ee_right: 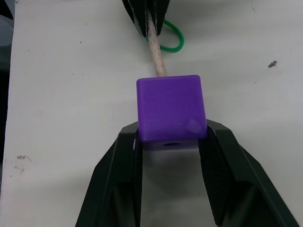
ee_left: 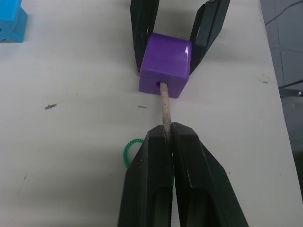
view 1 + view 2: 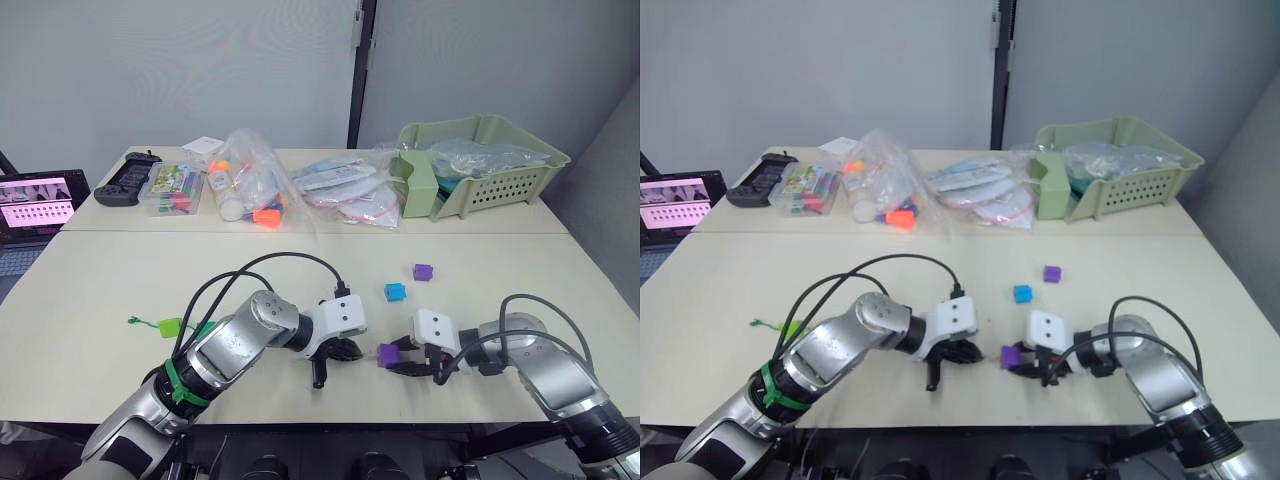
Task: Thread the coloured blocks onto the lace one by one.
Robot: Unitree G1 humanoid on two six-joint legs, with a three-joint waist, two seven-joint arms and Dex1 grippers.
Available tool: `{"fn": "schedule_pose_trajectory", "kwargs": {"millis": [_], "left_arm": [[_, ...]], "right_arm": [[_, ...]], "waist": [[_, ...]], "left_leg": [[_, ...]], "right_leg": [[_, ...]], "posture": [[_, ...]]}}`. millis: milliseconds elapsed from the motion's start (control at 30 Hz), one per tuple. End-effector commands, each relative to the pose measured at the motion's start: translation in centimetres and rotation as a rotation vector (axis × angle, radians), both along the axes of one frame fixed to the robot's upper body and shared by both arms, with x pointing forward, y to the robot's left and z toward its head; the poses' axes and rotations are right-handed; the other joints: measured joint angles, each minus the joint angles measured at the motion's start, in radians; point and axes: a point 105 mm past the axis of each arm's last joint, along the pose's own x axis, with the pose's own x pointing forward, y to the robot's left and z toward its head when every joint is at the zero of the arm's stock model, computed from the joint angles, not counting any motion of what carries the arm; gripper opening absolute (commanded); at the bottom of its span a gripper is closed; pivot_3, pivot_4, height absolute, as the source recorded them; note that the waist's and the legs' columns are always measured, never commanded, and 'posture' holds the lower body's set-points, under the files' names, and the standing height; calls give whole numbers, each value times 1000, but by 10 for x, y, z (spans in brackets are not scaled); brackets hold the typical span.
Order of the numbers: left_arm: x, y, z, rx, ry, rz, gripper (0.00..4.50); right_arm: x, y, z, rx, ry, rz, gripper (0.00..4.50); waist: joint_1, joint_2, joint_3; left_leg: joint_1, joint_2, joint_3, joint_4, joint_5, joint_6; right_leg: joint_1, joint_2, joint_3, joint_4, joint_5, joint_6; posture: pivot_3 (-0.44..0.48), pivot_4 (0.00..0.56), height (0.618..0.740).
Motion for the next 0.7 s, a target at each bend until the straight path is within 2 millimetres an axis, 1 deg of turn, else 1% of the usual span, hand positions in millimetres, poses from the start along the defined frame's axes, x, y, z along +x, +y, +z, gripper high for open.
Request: {"fn": "schedule_pose_trajectory", "kwargs": {"millis": [33, 200, 333, 400, 467, 533, 600, 633, 700], "left_arm": [[-7, -18, 12, -56, -34, -77, 0], [-10, -27, 9, -79, -12, -101, 0], [-14, -45, 8, -154, -1, -146, 0], [-18, -53, 6, -198, 37, -166, 0], [-20, -56, 6, -231, 52, -179, 0], [-20, -53, 5, -248, 77, -169, 0], [-17, -47, 4, -241, 68, -158, 694], [-15, -43, 3, -233, 59, -159, 985], [-11, -35, 5, -224, 41, -161, 1587]], "right_arm": [[-7, 13, -6, 2, 28, 41, 1166], [-4, 18, -7, 9, 26, 36, 1166], [0, 20, -5, 14, 16, 27, 1166], [3, 21, -4, 14, 10, 22, 1166], [4, 21, -4, 17, 7, 18, 1166], [4, 21, -3, 19, 6, 12, 1166], [4, 20, -4, 16, 6, 7, 1166], [3, 19, -4, 14, 7, 5, 1166], [2, 16, -5, 10, 10, -2, 1166]], "waist": [[1, 0, 0], [-1, 0, 0], [-1, 0, 0], [1, 0, 0], [5, 0, 0], [7, 0, 0], [7, 0, 0], [7, 0, 0], [6, 0, 0]], "left_leg": [[0, 0, 0, 0, 0, 0], [0, 0, 0, 0, 0, 0], [1, 0, 0, 0, 0, 0], [1, 0, 0, 0, 0, 0], [2, -1, 0, 0, 0, 0], [5, 0, 0, 1, 0, 0], [10, 0, 0, 1, 0, 0], [11, 0, 0, 1, 0, 0], [11, 0, 0, 1, 0, 0]], "right_leg": [[0, 0, 0, 0, 0, 0], [0, 0, 0, 0, 0, 0], [0, 0, 0, 0, 0, 0], [1, 0, 0, 0, 0, 0], [2, 0, 0, 0, 0, 0], [6, -1, 0, 0, 0, 0], [12, -1, 0, -2, -1, 1], [13, 0, 0, -2, -2, 4], [13, 0, 0, -3, -3, 5]], "posture": [[0, 150, 740], [0, 150, 740], [0, 150, 740], [0, 150, 740], [0, 150, 740], [0, 150, 740], [0, 150, 740], [0, 150, 740], [0, 150, 740]]}}
